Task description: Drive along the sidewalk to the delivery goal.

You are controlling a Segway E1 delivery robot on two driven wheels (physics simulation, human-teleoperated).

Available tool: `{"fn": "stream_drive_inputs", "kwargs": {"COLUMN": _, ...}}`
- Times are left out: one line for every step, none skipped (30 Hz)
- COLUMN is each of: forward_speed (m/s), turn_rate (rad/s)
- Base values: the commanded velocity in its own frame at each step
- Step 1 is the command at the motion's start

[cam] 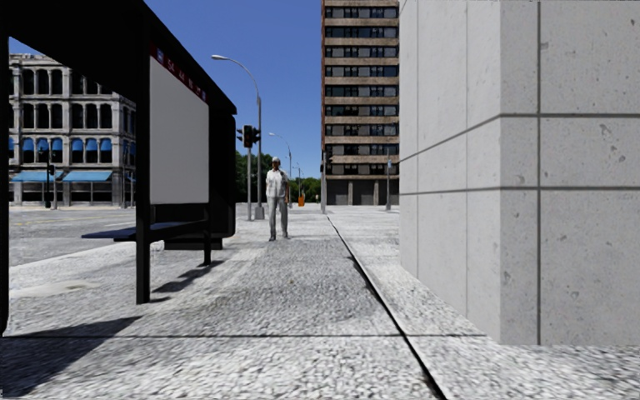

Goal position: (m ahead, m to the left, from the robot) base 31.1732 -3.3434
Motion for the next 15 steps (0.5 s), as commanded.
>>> {"fn": "stream_drive_inputs", "kwargs": {"forward_speed": 2.00, "turn_rate": -0.01}}
{"fn": "stream_drive_inputs", "kwargs": {"forward_speed": 2.00, "turn_rate": -0.30}}
{"fn": "stream_drive_inputs", "kwargs": {"forward_speed": 2.00, "turn_rate": -0.43}}
{"fn": "stream_drive_inputs", "kwargs": {"forward_speed": 2.00, "turn_rate": -0.43}}
{"fn": "stream_drive_inputs", "kwargs": {"forward_speed": 2.00, "turn_rate": -0.50}}
{"fn": "stream_drive_inputs", "kwargs": {"forward_speed": 2.00, "turn_rate": -0.52}}
{"fn": "stream_drive_inputs", "kwargs": {"forward_speed": 2.00, "turn_rate": -0.53}}
{"fn": "stream_drive_inputs", "kwargs": {"forward_speed": 2.00, "turn_rate": -0.53}}
{"fn": "stream_drive_inputs", "kwargs": {"forward_speed": 2.00, "turn_rate": -0.53}}
{"fn": "stream_drive_inputs", "kwargs": {"forward_speed": 2.00, "turn_rate": -0.53}}
{"fn": "stream_drive_inputs", "kwargs": {"forward_speed": 2.00, "turn_rate": -0.53}}
{"fn": "stream_drive_inputs", "kwargs": {"forward_speed": 2.00, "turn_rate": -0.53}}
{"fn": "stream_drive_inputs", "kwargs": {"forward_speed": 2.00, "turn_rate": -0.53}}
{"fn": "stream_drive_inputs", "kwargs": {"forward_speed": 2.00, "turn_rate": -0.48}}
{"fn": "stream_drive_inputs", "kwargs": {"forward_speed": 2.00, "turn_rate": -0.38}}
